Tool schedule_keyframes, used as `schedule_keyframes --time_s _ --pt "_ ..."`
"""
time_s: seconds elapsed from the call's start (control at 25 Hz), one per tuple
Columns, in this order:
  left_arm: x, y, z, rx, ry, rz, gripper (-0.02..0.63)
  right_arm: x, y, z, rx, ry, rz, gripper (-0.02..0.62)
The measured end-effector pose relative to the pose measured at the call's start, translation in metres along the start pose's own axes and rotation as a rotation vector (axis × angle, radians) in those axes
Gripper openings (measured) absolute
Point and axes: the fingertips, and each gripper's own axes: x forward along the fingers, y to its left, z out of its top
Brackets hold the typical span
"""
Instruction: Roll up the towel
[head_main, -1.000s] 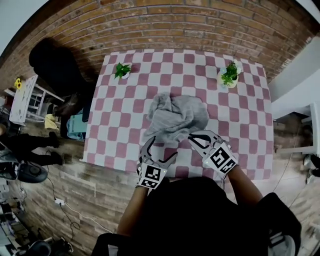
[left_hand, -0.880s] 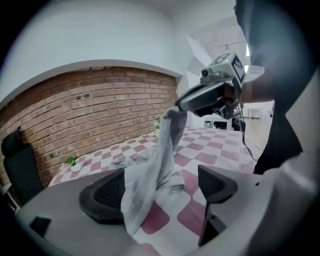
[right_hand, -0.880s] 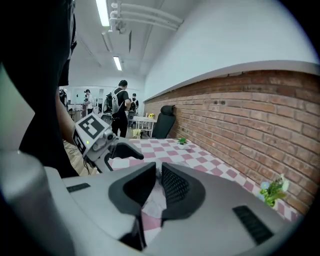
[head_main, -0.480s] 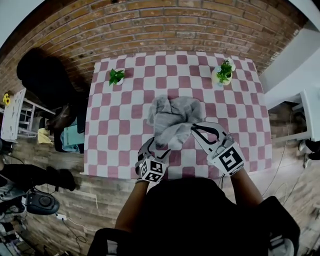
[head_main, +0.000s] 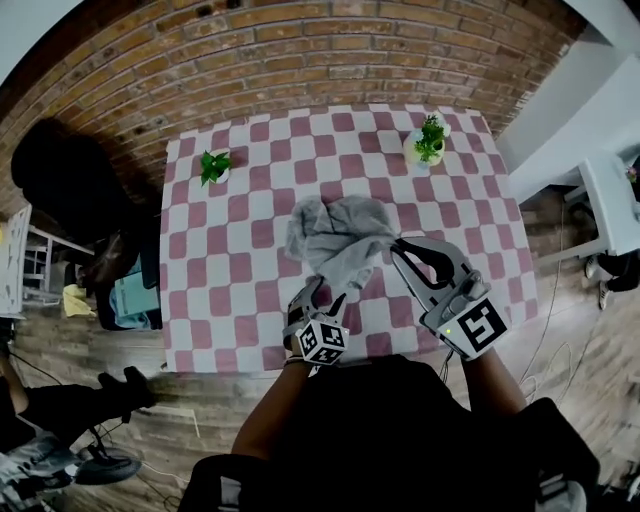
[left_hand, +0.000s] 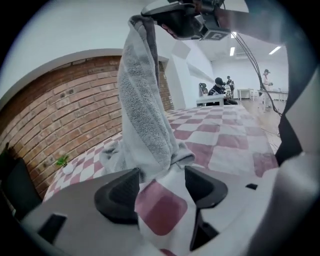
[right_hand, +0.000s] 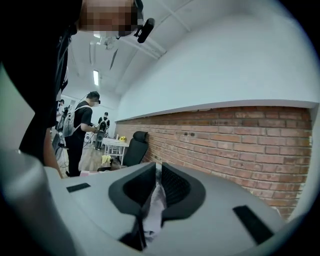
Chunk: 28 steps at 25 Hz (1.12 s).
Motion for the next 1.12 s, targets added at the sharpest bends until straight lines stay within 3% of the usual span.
schedule_keyframes --time_s 0.24,0.52,0.68,0.76,0.88,1.12 --pt "0.005 -0.003 0.006 0.118 -0.008 0.043 0.353 -0.005 0.004 0.022 -0.022 -0.036 -0.063 0.037" --pt "-0.021 0.011 0.049 0.312 -0.170 0.241 0.380 -0.017 0.015 0.060 -0.042 -0.137 -0.091 0.036" --pt "-0.032 0.018 0.068 0.339 -0.237 0.291 0.396 -0.023 0.022 0.087 -0.053 -0.201 -0.092 0.035" --pt "-0.044 0.026 0.080 0.329 -0.284 0.324 0.363 -0.024 0.022 0.094 -0.059 -0.219 -0.101 0.035" --pt "-0.067 0.041 0.100 0.289 -0.360 0.362 0.240 -0.026 0.012 0.088 -0.041 -0.208 -0.135 0.035" --pt "-0.111 0.073 0.119 0.142 -0.470 0.337 0.098 -0.028 -0.018 0.054 0.013 -0.174 -0.248 0.035"
